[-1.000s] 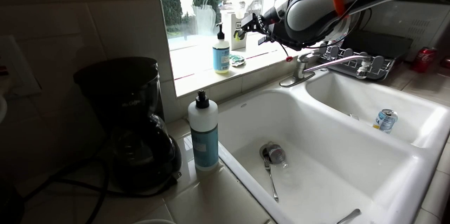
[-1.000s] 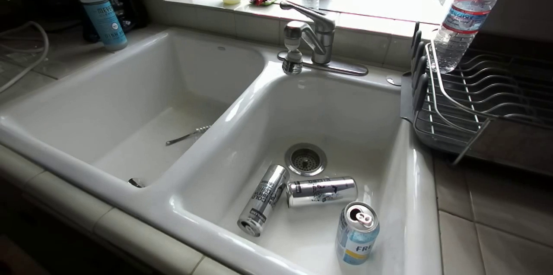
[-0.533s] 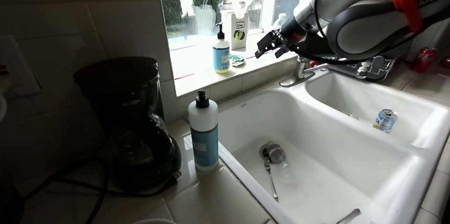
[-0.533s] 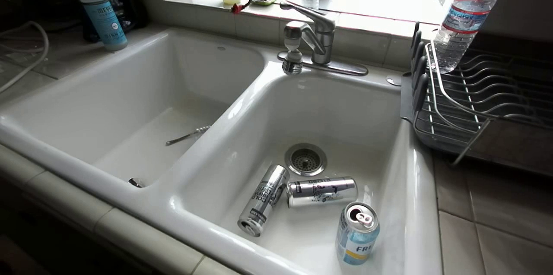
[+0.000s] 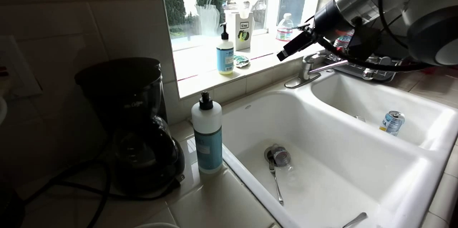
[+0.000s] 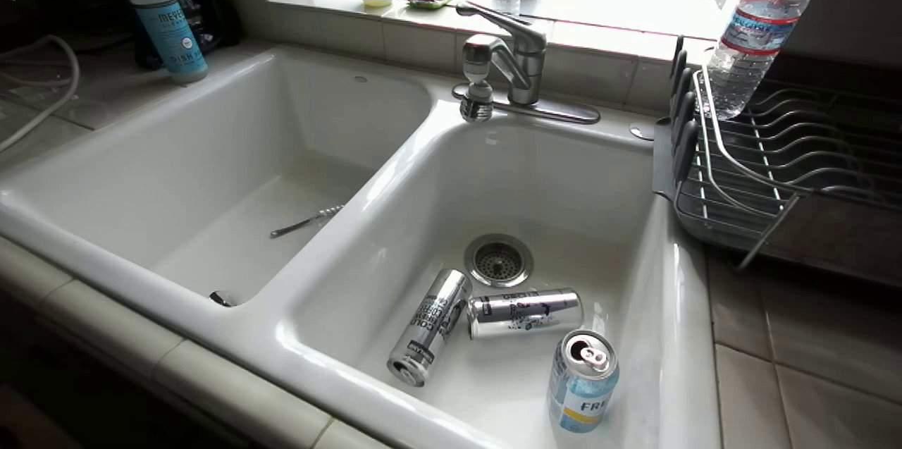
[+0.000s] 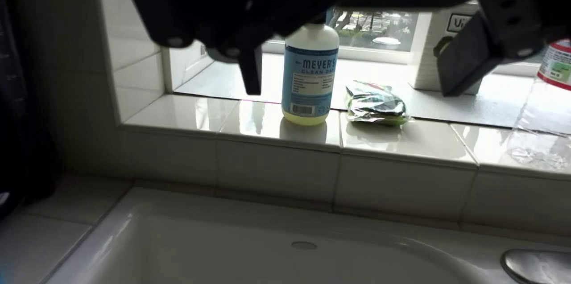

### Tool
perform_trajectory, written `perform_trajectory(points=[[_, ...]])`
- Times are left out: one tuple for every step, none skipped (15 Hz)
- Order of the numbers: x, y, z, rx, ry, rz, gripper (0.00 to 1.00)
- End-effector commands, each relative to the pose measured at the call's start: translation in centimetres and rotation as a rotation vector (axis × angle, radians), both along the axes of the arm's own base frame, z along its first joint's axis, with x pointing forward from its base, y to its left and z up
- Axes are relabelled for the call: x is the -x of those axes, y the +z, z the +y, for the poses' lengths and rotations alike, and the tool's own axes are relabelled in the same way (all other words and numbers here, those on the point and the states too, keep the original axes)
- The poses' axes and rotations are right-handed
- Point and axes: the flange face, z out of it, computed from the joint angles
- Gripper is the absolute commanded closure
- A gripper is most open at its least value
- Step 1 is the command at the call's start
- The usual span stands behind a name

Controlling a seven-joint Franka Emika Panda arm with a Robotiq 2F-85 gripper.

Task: Put the white packet on the window seal

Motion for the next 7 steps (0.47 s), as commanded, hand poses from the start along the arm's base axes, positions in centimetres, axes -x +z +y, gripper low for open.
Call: perform_trajectory(points=[[1.5, 0.9, 0.2, 0.016, 0.025, -0.041, 0.0], [2.4, 1.6, 0.0, 0.01, 0.027, -0.058, 0.0], [2.6, 2.1, -0.1, 0.006, 0.028, -0.065, 0.0], [2.5, 2.0, -0.3, 0.008, 0.025, -0.062, 0.0], [2.2, 1.6, -0.3, 0.012, 0.022, -0.056, 0.0], [2.0, 1.3, -0.2, 0.017, 0.022, -0.05, 0.0], [1.9, 1.0, 0.0, 0.021, 0.024, -0.045, 0.0]])
